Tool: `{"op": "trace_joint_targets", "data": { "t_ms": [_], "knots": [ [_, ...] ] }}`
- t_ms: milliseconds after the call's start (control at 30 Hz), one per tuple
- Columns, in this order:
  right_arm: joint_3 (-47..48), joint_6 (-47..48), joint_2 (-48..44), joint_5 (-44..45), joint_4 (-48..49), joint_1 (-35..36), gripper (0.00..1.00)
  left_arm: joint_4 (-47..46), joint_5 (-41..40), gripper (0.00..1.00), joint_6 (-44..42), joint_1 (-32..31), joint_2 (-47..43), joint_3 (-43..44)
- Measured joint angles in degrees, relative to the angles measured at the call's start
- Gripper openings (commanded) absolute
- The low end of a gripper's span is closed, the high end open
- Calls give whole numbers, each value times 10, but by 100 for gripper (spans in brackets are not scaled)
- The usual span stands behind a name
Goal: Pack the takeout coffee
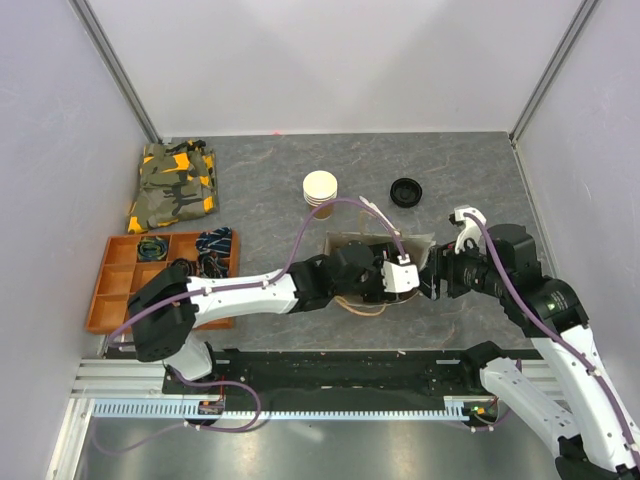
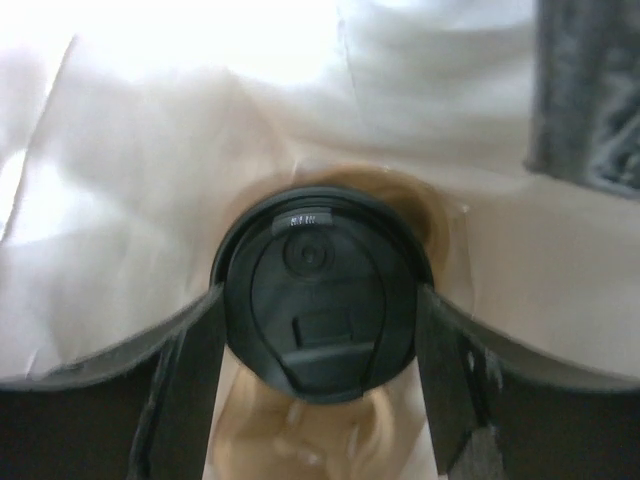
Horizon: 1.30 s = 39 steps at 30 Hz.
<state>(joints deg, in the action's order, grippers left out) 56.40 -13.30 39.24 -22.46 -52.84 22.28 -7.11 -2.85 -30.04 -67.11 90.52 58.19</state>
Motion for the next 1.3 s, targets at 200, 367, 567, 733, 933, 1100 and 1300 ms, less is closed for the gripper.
{"op": "trace_joint_targets", "data": {
  "t_ms": [200,367,567,733,933,1100,1300],
  "knots": [
    [37,10,10,108,-49,-5,98,58,33,2,1,12,29,54],
    [64,20,20,159,-72,-5,98,97,58,2,1,19,59,104],
    [84,33,21,198,-81,-8,98,148,78,2,-5,31,94,153],
    [97,46,21,220,-85,-9,98,195,100,2,-21,42,125,199],
    [118,60,21,240,-89,-11,98,240,135,2,-40,56,159,252],
    [131,66,21,250,-90,-11,98,263,153,2,-49,63,180,282],
    [148,43,25,133,-33,5,98,250,143,2,-57,55,210,308]
  ]
}}
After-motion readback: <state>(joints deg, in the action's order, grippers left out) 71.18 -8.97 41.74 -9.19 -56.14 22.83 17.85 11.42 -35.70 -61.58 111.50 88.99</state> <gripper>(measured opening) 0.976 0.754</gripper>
